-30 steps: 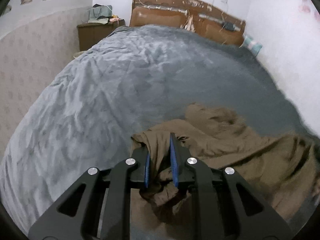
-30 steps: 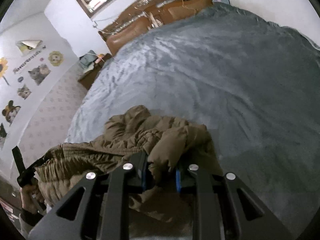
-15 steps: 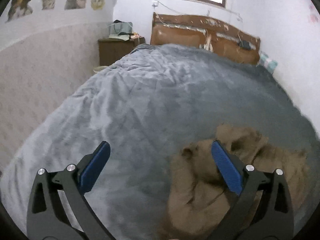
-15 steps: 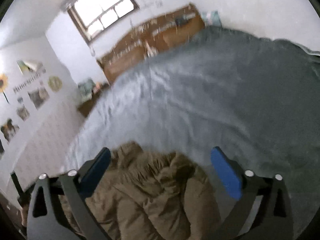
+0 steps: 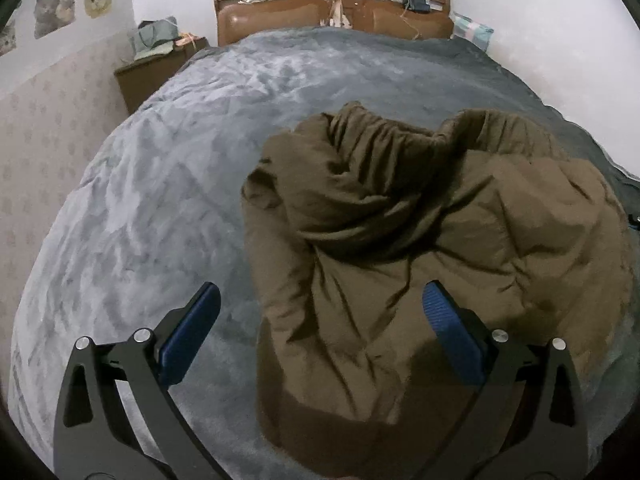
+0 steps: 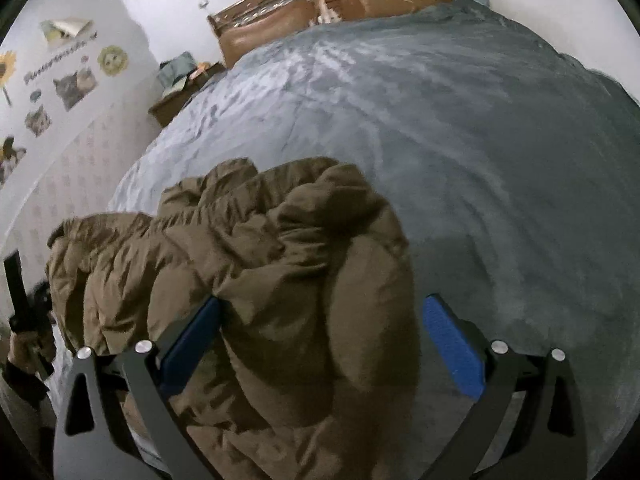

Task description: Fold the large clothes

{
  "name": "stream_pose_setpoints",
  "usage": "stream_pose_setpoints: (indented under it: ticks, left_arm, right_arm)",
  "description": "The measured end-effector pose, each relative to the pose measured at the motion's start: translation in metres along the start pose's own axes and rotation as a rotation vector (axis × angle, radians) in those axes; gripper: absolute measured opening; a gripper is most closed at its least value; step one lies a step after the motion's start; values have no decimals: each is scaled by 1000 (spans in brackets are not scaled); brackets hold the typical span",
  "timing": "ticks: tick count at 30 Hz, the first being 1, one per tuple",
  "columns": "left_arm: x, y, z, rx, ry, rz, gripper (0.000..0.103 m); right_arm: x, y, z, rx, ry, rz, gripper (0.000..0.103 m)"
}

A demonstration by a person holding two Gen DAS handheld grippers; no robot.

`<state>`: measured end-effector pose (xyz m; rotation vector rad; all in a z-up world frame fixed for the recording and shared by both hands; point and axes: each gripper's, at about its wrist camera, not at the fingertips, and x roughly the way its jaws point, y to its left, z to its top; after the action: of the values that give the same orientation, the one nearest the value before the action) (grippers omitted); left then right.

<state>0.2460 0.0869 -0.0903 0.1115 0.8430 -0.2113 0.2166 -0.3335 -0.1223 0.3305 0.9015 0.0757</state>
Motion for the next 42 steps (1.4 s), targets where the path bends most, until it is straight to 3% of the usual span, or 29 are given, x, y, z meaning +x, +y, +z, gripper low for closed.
stream_pose_setpoints:
  ticks: [10,11,12,13,14,17,20,25,31,37,39,42]
  left_arm:
    - [9,-1,4,-76,-6,43,100]
    - [11,-2,4,-79,-6,36,95]
    - [12,-3,3,-77,0,18,82]
    - [15,-4,-3,-74,6,-1,73]
    - [16,-6,-4,-70,14,-18,57]
    - [20,-12,-5,-54,25,-29,25]
    - [14,-9,-4,-69,-2,-1,11]
    - [-16,3,3,-110,-86,25,8]
    - [-49,4,11,-103,-177,53,7]
    - [-89,8,51,-85,-350,117,7]
    - [-91,10,69,-75,-385,147,7]
    - [-64,13,95,-60,-364,199,7]
  right_arm:
    - [9,3,-10,-10,30,-19,101]
    - [12,4,-10,-7,34,-14,99]
    - [13,4,-11,-4,40,-4,95]
    - [15,4,-11,-2,46,15,73]
    - [19,5,-10,-5,58,32,50]
    - [19,15,-6,-40,43,7,28]
    - [2,28,4,-61,-43,-41,21]
    - [-48,42,20,-77,-221,-64,20]
    - [-82,60,24,-128,-343,-103,20]
    - [-101,77,50,-168,-486,-169,20]
    - [-99,83,69,-174,-520,-195,20]
    - [-77,87,98,-164,-516,-227,23]
